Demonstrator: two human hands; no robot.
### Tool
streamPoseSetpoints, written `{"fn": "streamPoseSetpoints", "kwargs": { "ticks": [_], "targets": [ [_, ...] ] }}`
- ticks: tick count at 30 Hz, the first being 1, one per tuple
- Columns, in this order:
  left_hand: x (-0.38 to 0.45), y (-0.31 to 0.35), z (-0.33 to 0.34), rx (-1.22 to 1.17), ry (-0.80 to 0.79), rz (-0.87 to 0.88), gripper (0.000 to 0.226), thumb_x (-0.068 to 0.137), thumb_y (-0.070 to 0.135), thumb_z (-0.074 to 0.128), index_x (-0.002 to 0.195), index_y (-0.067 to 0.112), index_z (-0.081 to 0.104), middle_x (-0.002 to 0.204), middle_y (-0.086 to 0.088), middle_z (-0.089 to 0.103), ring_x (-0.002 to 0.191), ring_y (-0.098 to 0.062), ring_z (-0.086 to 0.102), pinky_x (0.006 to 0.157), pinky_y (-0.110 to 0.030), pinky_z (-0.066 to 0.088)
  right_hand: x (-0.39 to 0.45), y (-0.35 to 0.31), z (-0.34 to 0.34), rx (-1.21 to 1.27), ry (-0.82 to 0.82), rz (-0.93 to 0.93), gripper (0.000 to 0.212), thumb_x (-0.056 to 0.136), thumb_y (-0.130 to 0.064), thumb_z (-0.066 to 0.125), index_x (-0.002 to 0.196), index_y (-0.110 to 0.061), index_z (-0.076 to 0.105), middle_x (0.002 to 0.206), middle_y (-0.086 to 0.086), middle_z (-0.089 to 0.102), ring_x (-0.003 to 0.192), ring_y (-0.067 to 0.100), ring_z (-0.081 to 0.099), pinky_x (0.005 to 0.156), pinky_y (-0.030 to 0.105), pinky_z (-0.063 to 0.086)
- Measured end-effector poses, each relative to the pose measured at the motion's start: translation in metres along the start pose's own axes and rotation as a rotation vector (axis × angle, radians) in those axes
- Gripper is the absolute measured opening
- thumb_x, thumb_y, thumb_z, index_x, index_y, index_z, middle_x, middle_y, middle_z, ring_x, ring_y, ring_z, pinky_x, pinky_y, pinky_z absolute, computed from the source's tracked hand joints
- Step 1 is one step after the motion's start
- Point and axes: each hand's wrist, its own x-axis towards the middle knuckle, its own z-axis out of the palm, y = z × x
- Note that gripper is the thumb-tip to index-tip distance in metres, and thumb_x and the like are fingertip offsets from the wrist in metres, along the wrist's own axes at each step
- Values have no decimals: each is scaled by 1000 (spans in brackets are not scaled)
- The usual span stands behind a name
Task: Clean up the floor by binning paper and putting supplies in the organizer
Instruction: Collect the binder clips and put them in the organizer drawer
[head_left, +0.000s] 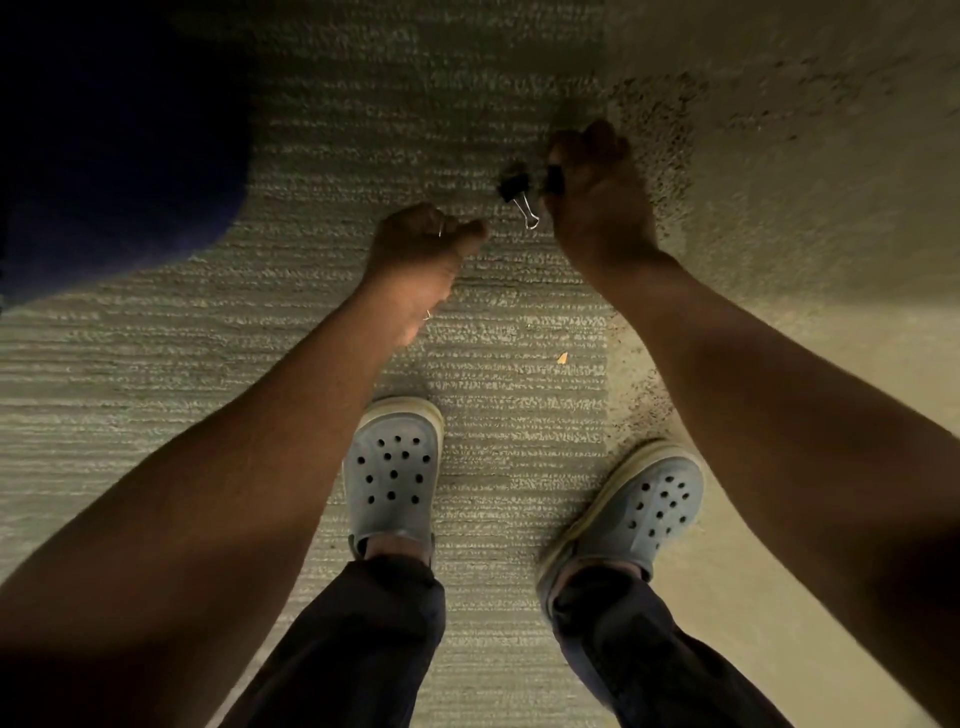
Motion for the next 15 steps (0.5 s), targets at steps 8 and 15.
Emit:
{"fn": "streamPoseSetpoints", "kwargs": {
  "ticks": [8, 15],
  "targets": [
    [36, 34, 23, 1063, 54, 770, 55, 90, 11, 55, 134, 43, 47, 116, -6, 70, 103, -32, 66, 82, -38, 52, -10, 11, -7, 580, 108, 279, 14, 86, -31, 68, 80, -25, 58, 78, -9, 61, 73, 3, 58, 72, 21, 49],
    [35, 43, 14, 1141, -9, 712, 22, 89, 23, 60, 110, 17, 65, 106, -14, 70, 99, -36, 65, 79, -41, 51, -47, 17, -12, 1249, -78, 709, 14, 96, -25, 55, 101, -14, 63, 87, 1, 66, 81, 16, 64, 76, 31, 56]
  ]
}}
